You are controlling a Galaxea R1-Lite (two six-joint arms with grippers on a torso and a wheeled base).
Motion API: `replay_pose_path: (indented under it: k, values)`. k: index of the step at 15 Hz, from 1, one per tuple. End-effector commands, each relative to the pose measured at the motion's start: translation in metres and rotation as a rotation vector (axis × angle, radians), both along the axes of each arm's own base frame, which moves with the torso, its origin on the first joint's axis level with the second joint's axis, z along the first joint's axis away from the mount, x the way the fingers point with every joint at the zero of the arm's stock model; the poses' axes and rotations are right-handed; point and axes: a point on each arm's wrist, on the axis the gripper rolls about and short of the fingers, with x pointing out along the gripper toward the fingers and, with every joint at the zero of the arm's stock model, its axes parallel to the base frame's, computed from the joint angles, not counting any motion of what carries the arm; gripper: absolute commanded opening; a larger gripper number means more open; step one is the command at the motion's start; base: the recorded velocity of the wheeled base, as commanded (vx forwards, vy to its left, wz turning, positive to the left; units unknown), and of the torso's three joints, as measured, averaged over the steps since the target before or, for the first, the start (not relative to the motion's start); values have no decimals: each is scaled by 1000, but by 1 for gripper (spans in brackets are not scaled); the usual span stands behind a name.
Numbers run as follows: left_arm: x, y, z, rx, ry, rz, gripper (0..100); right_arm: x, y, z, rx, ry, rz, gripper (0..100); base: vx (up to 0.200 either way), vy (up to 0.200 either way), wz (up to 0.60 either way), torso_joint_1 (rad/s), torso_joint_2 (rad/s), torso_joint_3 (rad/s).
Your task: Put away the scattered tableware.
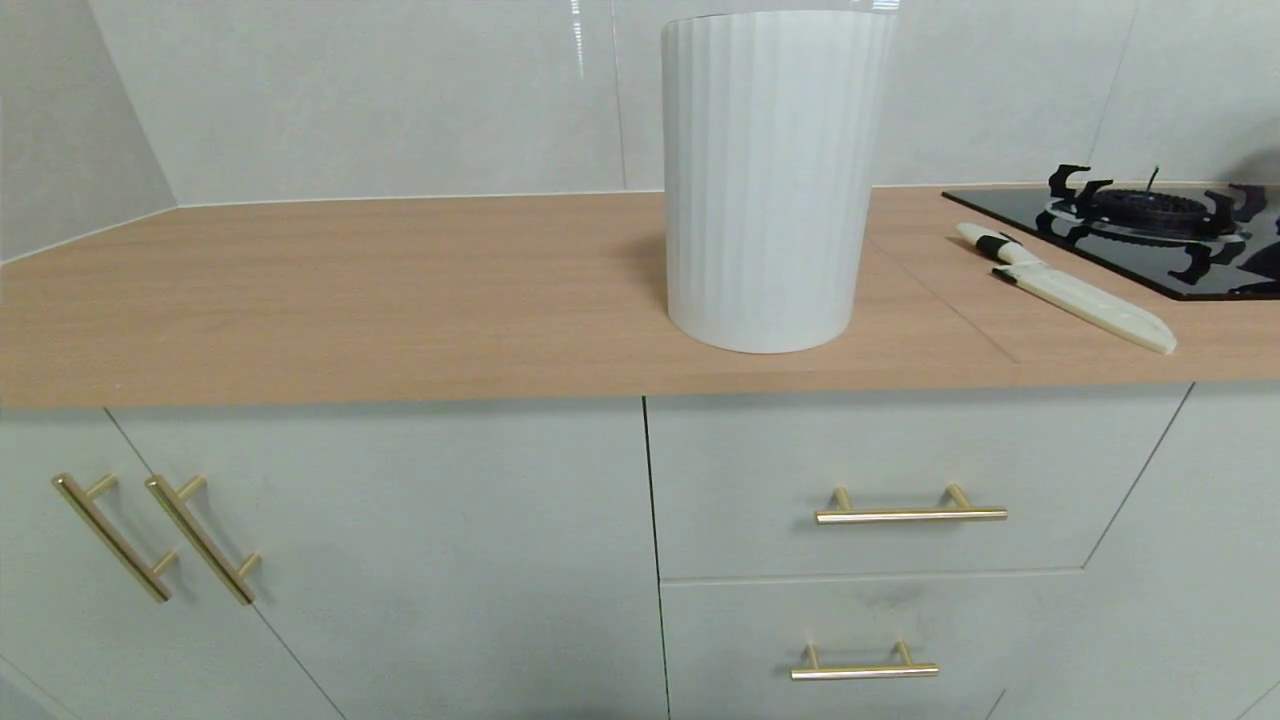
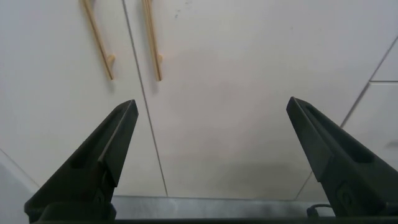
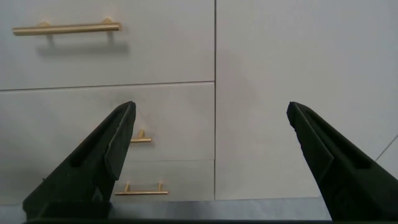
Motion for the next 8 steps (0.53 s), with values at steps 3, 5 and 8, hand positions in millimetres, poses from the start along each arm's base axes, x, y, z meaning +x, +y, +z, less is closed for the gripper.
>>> replay_pose_path:
  k: [3, 5, 8]
  values:
    - [0, 0, 0, -1, -1, 0, 100, 0, 0, 0, -1, 1, 0, 100, 0, 0, 0, 0, 0, 0]
    - [0, 0, 0, -1, -1, 0, 100, 0, 0, 0, -1, 1, 0, 100, 0, 0, 0, 0, 0, 0]
    - [0, 0, 0, -1, -1, 0, 100, 0, 0, 0, -1, 1, 0, 100, 0, 0, 0, 53, -242, -204]
